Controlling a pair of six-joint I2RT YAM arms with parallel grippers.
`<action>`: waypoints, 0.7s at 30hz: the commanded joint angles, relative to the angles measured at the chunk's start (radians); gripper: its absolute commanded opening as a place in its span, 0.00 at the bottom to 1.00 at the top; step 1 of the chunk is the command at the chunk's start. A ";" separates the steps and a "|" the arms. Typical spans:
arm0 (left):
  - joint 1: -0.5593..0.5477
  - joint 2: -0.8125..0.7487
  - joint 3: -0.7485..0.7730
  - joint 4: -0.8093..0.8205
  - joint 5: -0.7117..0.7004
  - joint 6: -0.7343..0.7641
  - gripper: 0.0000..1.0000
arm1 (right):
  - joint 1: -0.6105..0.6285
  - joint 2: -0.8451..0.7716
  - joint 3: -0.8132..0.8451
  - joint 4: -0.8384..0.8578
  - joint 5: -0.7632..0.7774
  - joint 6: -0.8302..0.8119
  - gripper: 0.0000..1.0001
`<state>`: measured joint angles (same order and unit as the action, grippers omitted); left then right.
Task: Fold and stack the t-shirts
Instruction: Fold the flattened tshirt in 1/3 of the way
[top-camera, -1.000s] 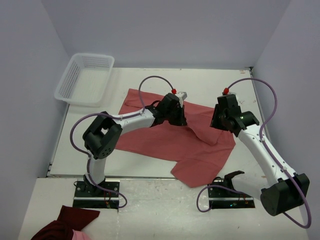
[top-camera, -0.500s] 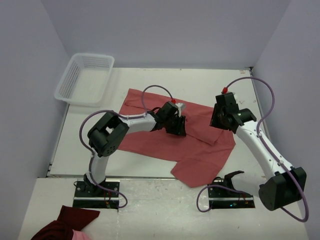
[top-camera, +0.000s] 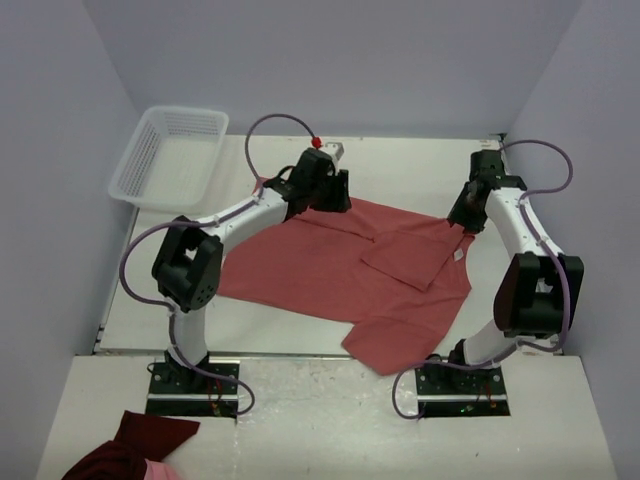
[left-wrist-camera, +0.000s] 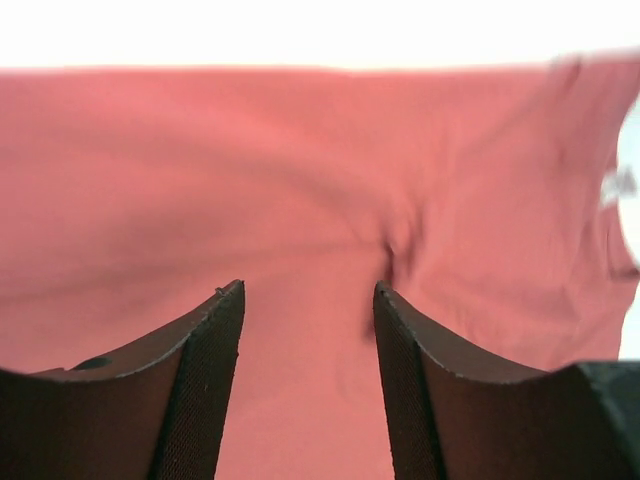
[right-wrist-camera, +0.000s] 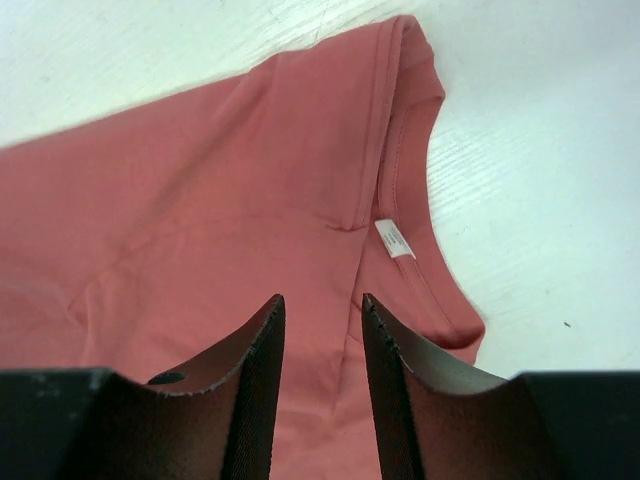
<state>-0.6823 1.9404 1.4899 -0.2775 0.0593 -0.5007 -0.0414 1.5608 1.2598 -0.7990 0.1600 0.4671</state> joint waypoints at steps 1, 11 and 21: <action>0.093 -0.041 0.104 -0.060 -0.012 0.063 0.56 | -0.047 0.080 0.075 0.006 -0.066 -0.015 0.38; 0.305 0.173 0.274 -0.126 0.088 0.120 0.56 | -0.094 0.287 0.252 -0.054 -0.068 -0.024 0.39; 0.417 0.327 0.382 -0.135 0.134 0.131 0.54 | -0.169 0.423 0.323 -0.094 -0.059 -0.065 0.47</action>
<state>-0.2764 2.2772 1.7988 -0.4152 0.1505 -0.3992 -0.1936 1.9553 1.5341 -0.8566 0.1017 0.4294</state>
